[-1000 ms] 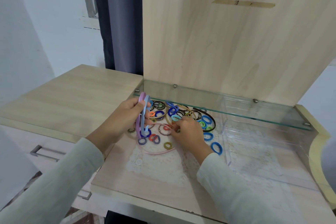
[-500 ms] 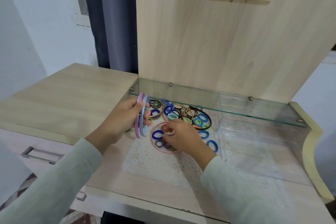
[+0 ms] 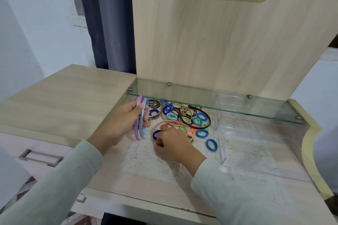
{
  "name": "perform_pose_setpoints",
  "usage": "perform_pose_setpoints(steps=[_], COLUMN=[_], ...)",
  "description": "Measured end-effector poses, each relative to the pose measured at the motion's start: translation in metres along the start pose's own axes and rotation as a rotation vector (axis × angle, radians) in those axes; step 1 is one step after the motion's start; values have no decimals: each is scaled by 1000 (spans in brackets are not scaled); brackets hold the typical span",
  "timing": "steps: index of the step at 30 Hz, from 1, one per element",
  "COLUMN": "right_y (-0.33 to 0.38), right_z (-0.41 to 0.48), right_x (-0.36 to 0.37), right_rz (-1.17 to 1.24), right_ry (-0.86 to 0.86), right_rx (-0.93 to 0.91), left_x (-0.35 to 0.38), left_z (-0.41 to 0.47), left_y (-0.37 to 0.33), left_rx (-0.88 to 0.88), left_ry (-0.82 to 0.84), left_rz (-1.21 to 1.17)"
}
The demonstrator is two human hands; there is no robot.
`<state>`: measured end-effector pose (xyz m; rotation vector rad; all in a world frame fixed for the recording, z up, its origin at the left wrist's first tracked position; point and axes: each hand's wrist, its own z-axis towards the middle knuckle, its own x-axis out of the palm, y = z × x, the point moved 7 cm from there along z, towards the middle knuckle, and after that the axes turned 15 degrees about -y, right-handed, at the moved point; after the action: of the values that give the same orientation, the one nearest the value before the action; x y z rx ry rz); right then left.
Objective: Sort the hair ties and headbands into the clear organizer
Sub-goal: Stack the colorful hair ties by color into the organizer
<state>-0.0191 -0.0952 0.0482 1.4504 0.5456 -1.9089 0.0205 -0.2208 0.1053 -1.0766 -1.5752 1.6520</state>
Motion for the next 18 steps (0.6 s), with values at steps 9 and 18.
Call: perform_pose_setpoints(steps=[9, 18], right_y=[-10, -50], right_z=[0, 4], right_x=[-30, -70], right_rz=[-62, 506], right_ry=[-99, -278], right_rx=[19, 350], left_x=[4, 8], left_z=[-6, -3], left_y=[0, 11], left_rx=[6, -42], left_ry=[-1, 13], left_rz=[-2, -19])
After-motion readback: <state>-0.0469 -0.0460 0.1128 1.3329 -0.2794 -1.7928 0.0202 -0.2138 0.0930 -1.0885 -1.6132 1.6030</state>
